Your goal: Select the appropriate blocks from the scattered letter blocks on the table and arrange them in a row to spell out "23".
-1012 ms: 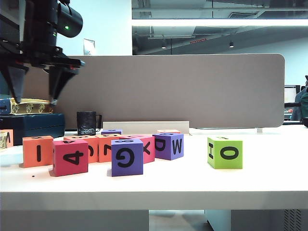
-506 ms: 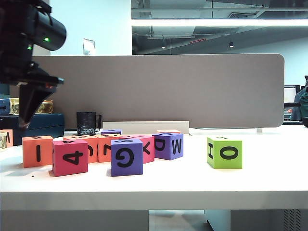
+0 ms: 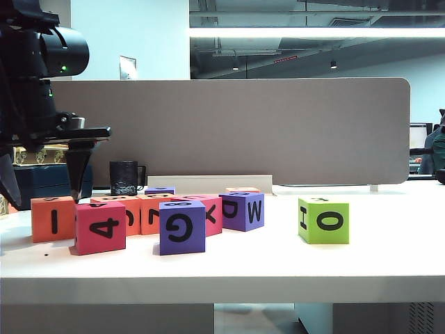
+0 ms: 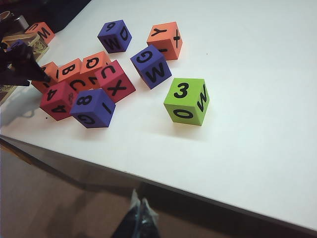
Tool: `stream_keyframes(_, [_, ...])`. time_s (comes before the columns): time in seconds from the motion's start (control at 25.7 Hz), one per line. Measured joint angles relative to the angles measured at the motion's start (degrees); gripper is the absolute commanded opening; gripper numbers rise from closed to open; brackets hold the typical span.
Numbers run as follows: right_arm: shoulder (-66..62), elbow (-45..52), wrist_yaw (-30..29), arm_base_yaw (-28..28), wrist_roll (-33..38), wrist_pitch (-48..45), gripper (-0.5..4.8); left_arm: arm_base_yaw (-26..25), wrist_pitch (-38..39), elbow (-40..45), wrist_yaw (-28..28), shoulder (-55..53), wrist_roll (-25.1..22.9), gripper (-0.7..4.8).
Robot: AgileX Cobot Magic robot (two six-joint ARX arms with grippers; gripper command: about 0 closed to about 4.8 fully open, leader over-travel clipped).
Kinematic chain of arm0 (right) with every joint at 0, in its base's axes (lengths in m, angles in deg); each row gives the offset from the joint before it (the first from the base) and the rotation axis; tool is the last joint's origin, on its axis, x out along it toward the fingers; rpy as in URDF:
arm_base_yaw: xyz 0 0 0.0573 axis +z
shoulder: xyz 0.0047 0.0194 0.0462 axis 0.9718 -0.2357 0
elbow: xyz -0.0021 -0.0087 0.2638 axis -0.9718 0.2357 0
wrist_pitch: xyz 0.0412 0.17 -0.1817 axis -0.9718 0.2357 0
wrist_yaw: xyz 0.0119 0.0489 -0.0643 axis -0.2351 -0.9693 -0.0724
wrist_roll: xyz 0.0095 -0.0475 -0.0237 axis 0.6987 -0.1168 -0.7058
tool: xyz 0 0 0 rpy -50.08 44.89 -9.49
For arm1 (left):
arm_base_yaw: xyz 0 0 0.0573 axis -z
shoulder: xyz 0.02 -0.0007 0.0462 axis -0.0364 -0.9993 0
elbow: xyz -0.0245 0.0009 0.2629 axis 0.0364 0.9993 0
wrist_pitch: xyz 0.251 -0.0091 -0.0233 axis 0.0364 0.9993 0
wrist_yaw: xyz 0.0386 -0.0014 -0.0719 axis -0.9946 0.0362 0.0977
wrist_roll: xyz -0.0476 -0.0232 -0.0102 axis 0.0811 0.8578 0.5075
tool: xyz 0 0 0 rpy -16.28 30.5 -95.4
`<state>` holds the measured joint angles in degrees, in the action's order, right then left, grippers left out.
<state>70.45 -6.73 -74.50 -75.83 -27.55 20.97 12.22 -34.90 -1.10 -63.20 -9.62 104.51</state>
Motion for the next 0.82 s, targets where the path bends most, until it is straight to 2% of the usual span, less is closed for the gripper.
stream_keyframes(0.12, [0.00, -0.02, -0.02, 0.00, 0.00, 0.00, -0.01, -0.09, -2.64, 0.26, 0.00, 0.00, 3.30, 3.71])
stream_keyframes(0.31, [0.00, 0.00, 0.00, 0.00, 0.00, 0.00, -0.01, -0.07, -3.74, 0.26, -1.40, 0.00, 5.86, 3.71])
stream_keyframes(0.55, [0.00, 0.00, 0.00, 0.00, 0.00, 0.00, -0.01, -0.07, -3.78, 0.26, -4.66, 0.00, 6.60, 3.67])
stream_keyframes(0.82, [0.02, 0.00, 0.00, 0.00, 0.00, 0.00, -0.01, -0.07, -5.92, 0.28, -4.76, -0.02, 7.52, 3.67])
